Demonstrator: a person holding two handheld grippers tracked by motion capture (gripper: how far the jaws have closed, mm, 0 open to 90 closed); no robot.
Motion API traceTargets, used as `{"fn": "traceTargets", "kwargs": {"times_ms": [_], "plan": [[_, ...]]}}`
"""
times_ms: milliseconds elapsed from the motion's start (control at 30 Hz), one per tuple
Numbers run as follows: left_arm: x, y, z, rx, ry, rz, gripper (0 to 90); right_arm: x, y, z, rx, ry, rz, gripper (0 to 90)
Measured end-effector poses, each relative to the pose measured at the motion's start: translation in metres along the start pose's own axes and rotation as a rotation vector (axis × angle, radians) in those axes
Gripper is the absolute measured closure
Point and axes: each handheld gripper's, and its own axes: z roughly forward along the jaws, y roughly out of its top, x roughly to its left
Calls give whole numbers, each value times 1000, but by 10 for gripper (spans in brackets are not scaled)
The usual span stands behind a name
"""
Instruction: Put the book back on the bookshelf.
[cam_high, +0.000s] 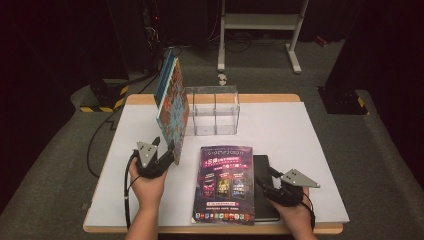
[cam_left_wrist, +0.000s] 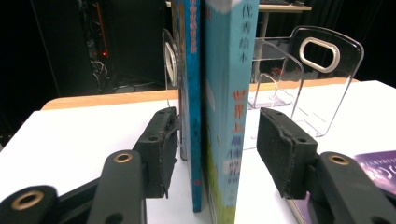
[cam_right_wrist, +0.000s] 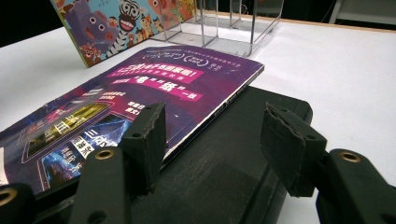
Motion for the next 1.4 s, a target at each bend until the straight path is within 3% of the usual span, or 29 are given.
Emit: {"fn": "traceTargets", "kwargs": {"times_ms": [200, 267, 433, 700, 767, 867, 933, 1067, 1200, 1400], "plan": [[3, -13, -7, 68, -40, 37, 416, 0, 0, 0, 1, 0, -3, 404], [5, -17, -10, 92, -59, 29, 387, 0, -1, -1, -1, 0, -6, 403], [9, -25, -18, 143, -82, 53, 381, -1, -1, -1, -3, 0, -11, 399], [17, -35, -30, 194, -145, -6, 347, -1, -1, -1, 4, 5, -37, 398], [17, -38, -31, 248, -136, -5, 339, -1, -1, -1, 6, 10, -47, 397], [17, -43, -35, 254, -150, -15, 316, 1, -1, 0, 18, 16, -74, 403], [18, -46, -36, 291, -154, -18, 269, 1, -1, 0, 19, 19, -80, 403], [15, -54, -40, 280, -182, -13, 266, 3, -2, 1, 25, 26, -105, 402], [12, -61, -45, 304, -196, 3, 254, 4, -3, 2, 32, 27, -102, 393], [0, -75, -46, 347, -217, -13, 243, 5, -2, 3, 43, 23, -86, 361]]}}
